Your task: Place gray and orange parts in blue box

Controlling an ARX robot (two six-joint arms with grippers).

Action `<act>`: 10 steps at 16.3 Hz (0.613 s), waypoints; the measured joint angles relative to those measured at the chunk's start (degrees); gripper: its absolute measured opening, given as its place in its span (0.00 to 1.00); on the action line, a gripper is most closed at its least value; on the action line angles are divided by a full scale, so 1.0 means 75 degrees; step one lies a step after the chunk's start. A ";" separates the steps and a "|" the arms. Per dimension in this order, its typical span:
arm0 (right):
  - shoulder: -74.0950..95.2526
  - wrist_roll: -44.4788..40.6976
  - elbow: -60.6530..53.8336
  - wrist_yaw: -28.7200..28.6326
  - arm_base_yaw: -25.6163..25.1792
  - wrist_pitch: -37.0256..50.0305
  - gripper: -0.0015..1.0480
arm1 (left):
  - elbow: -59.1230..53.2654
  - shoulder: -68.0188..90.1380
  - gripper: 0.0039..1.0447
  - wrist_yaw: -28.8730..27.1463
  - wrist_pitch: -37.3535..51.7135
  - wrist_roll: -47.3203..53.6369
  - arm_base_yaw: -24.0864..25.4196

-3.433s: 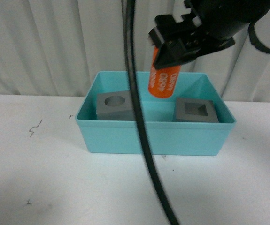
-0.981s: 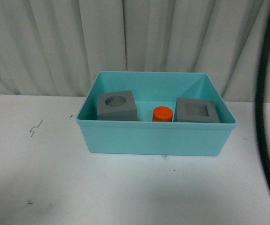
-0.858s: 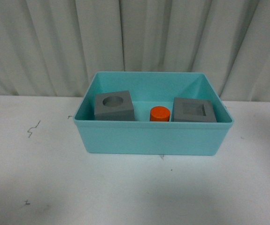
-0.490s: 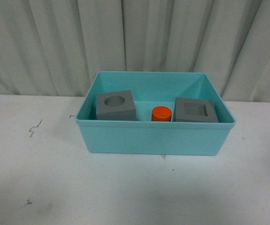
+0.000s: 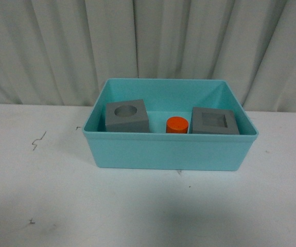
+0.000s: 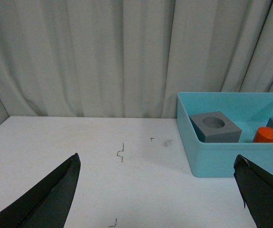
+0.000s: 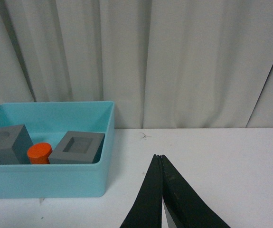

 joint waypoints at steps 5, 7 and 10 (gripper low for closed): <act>-0.1113 0.0003 -0.0510 0.0003 0.0000 -0.0708 0.02 | 0.0000 0.0000 0.94 0.0000 0.0003 0.0000 0.0000; -0.1801 0.0000 -0.0510 0.0003 0.0000 -0.1154 0.02 | 0.0000 0.0000 0.94 0.0000 0.0000 0.0000 0.0000; -0.2445 0.0003 -0.0510 0.0003 0.0000 -0.1839 0.02 | 0.0000 0.0000 0.94 0.0000 0.0000 0.0000 0.0000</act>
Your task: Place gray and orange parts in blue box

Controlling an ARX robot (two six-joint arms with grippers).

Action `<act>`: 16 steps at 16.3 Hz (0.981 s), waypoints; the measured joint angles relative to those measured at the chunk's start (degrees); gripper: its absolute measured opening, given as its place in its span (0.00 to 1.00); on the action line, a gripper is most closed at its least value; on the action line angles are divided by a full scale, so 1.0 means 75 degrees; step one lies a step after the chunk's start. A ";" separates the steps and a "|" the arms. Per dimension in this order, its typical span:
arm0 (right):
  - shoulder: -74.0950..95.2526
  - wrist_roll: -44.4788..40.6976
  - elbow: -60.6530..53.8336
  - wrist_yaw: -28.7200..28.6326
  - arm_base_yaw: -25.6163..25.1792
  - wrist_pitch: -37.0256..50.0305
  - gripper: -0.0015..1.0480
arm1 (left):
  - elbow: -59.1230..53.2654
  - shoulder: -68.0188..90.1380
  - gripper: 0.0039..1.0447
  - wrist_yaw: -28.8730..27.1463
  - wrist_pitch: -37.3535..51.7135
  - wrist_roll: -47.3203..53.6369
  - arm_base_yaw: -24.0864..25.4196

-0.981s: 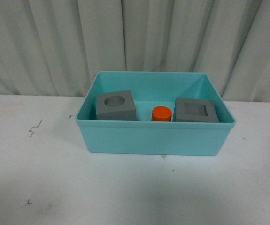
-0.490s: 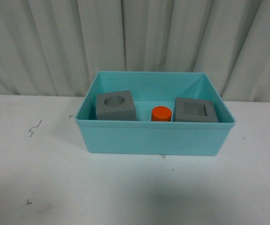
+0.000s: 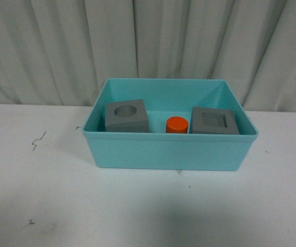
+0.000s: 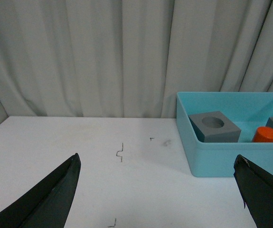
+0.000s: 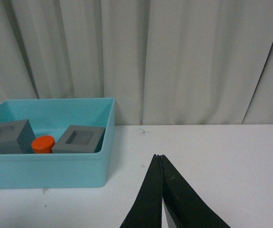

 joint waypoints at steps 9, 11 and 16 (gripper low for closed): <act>-0.1335 0.0000 0.0000 0.0000 0.0000 -0.1306 0.02 | 0.0000 0.0000 0.94 0.0000 0.0000 0.0000 0.0000; -0.2078 -0.0003 0.0000 -0.0012 -0.0003 -0.2468 0.02 | 0.0000 0.0000 0.94 0.0003 0.0000 0.0000 0.0000; -0.2699 0.0000 0.0003 -0.0009 0.0000 -0.2757 0.02 | 0.0000 0.0000 0.94 0.0003 0.0006 0.0000 0.0000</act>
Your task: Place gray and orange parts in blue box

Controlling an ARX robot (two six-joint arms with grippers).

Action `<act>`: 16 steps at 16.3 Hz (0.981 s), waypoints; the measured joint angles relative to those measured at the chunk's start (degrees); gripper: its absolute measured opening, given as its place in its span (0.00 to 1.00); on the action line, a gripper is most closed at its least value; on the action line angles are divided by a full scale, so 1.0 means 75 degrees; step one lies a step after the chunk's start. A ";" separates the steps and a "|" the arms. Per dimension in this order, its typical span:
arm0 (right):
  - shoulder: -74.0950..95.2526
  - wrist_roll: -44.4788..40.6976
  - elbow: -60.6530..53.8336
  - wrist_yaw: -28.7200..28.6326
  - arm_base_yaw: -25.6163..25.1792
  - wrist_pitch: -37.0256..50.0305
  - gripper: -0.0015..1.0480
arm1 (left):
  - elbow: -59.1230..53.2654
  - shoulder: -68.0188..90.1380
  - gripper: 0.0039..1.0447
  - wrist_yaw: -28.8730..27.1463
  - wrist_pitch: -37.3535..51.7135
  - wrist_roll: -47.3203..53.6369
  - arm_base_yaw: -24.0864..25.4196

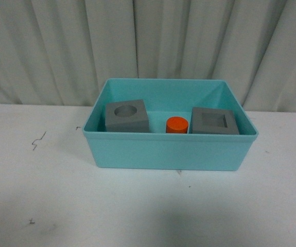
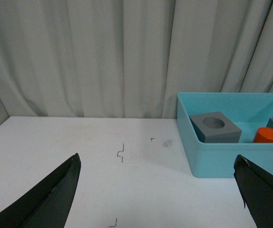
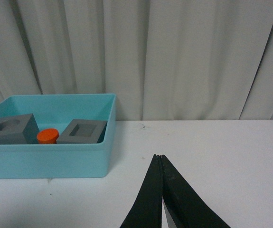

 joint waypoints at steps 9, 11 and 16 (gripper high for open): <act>0.0000 0.0000 0.0000 0.0000 0.0000 0.0006 0.92 | 0.0000 0.0000 0.94 -0.0003 -0.0003 0.0000 0.0000; 0.0000 0.0000 0.0000 0.0000 0.0000 0.0009 0.93 | 0.0000 0.0000 0.94 -0.0003 0.0000 0.0000 0.0000; 0.0000 0.0000 0.0000 0.0000 0.0000 0.0009 0.94 | 0.0000 0.0000 0.94 -0.0003 -0.0003 0.0000 0.0000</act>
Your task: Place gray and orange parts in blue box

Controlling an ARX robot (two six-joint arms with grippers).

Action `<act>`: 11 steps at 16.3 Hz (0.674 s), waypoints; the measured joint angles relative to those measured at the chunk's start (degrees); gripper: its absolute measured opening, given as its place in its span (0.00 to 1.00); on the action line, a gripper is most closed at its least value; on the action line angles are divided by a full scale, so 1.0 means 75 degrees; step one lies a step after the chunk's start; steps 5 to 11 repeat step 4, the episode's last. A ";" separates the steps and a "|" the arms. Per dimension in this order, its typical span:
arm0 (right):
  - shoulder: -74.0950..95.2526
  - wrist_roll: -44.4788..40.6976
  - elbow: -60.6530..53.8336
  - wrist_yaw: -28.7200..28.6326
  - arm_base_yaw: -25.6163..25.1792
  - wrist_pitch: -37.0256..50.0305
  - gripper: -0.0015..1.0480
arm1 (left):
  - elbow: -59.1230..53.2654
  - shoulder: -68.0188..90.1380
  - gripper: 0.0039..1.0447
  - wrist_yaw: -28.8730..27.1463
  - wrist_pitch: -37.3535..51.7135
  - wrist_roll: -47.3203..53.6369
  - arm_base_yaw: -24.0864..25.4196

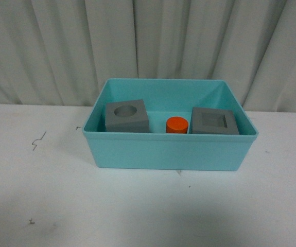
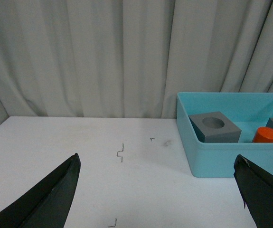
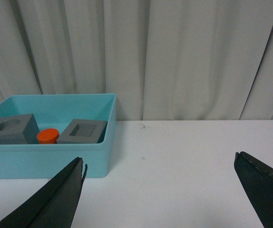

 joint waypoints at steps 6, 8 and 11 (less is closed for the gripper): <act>0.0000 0.0000 0.0000 0.0000 0.0000 -0.0003 0.94 | 0.0000 0.0000 0.94 0.0000 0.0003 0.0000 0.0000; 0.0000 0.0000 0.0000 0.0000 0.0000 -0.0003 0.94 | 0.0000 0.0000 0.94 0.0000 0.0003 0.0000 0.0000; 0.0000 0.0000 0.0000 0.0000 0.0000 -0.0003 0.94 | 0.0000 0.0000 0.94 0.0000 0.0003 0.0000 0.0000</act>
